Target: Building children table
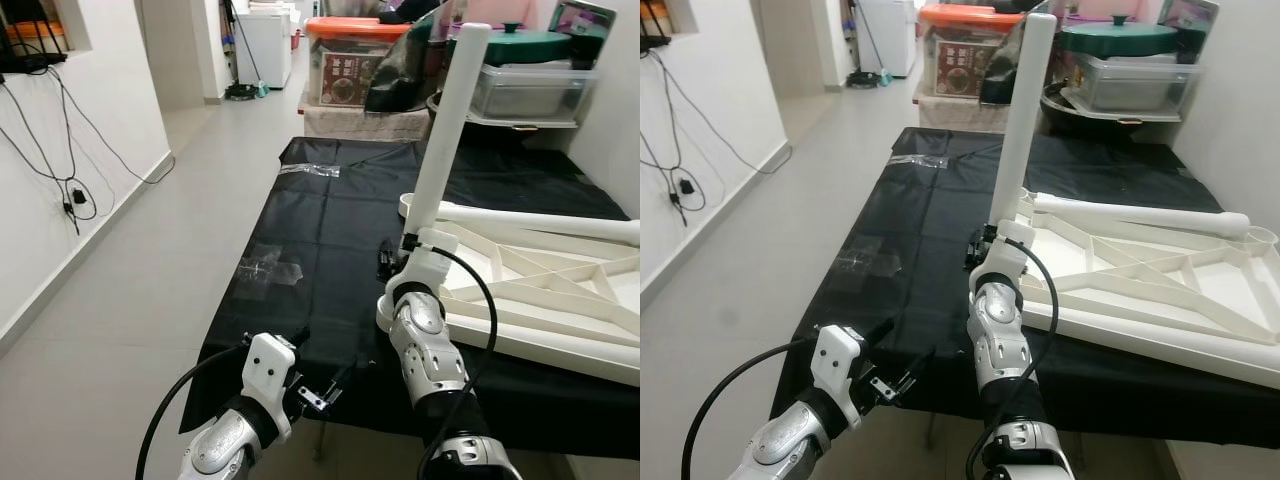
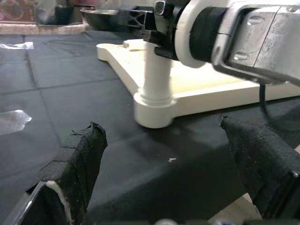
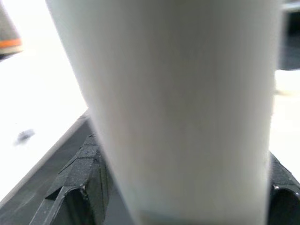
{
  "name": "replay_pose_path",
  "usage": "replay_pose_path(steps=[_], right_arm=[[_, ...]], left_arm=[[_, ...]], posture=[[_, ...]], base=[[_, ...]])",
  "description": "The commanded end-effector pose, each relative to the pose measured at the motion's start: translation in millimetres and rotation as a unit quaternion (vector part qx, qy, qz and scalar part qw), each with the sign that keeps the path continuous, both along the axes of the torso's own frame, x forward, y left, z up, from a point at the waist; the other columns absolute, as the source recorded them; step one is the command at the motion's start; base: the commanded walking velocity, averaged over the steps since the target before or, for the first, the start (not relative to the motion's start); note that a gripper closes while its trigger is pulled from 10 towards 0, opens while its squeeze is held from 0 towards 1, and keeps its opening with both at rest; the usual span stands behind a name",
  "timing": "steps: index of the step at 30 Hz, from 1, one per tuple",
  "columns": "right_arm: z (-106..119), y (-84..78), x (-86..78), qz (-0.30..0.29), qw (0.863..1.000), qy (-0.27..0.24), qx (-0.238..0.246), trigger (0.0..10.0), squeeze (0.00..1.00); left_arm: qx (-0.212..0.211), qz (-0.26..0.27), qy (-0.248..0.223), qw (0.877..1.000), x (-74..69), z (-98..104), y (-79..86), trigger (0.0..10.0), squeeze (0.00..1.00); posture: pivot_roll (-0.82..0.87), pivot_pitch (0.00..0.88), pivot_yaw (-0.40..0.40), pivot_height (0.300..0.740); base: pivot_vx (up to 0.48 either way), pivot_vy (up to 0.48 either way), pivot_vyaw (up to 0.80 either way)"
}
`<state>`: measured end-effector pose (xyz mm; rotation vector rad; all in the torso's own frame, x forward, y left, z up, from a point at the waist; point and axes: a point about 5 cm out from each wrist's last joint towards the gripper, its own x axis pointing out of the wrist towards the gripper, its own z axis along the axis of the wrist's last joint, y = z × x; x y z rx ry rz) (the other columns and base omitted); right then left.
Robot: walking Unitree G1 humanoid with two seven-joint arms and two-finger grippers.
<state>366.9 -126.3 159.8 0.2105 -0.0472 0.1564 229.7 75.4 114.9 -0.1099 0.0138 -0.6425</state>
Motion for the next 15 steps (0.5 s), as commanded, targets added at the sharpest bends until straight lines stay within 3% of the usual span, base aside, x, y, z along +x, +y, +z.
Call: replay_pose_path(steps=[1,3,5,6,10,11,15], right_arm=[[0,13.5,-0.4,0.090,0.996,-0.005,0.004,10.0,0.00],[-3,14.0,-5.2,0.200,0.980,0.011,-0.014,10.0,0.00],[-3,12.2,-12.0,0.299,0.953,0.011,-0.042,10.0,0.00],[-3,12.2,-12.0,0.299,0.953,0.011,-0.042,10.0,0.00],[12,10.5,-13.3,0.439,0.895,0.006,-0.076,10.0,0.00],[12,10.5,-13.3,0.439,0.895,0.006,-0.076,10.0,0.00],[21,20.4,-10.6,0.513,0.855,-0.002,-0.076,10.0,0.00]], left_arm=[[0.002,0.000,0.005,1.000,0.2,-3,0.4,10.0,0.00],[0.001,-0.001,0.005,1.000,0.5,-3,0.3,10.0,0.00],[0.001,-0.001,0.005,1.000,0.7,-3,0.4,10.0,0.00],[0.001,-0.001,0.005,1.000,0.7,-3,0.4,10.0,0.00],[0.001,0.000,0.004,1.000,0.8,-2,0.4,10.0,0.00],[0.001,0.000,0.004,1.000,0.8,-2,0.4,10.0,0.00],[0.001,0.002,0.003,1.000,0.3,-2,0.3,10.0,0.00]], posture=[[0.07,0.000,-0.028,0.740],[0.07,0.000,-0.029,0.740],[0.07,0.000,-0.030,0.740],[0.07,0.000,-0.030,0.740],[0.08,0.000,-0.033,0.740],[0.08,0.000,-0.033,0.740],[0.08,0.000,-0.034,0.740]], base=[[0.000,0.000,0.00],[0.000,0.000,0.00],[0.000,0.000,0.00],[0.000,0.000,0.00],[0.000,0.000,0.00],[0.000,0.000,0.00],[0.000,0.000,0.00]])
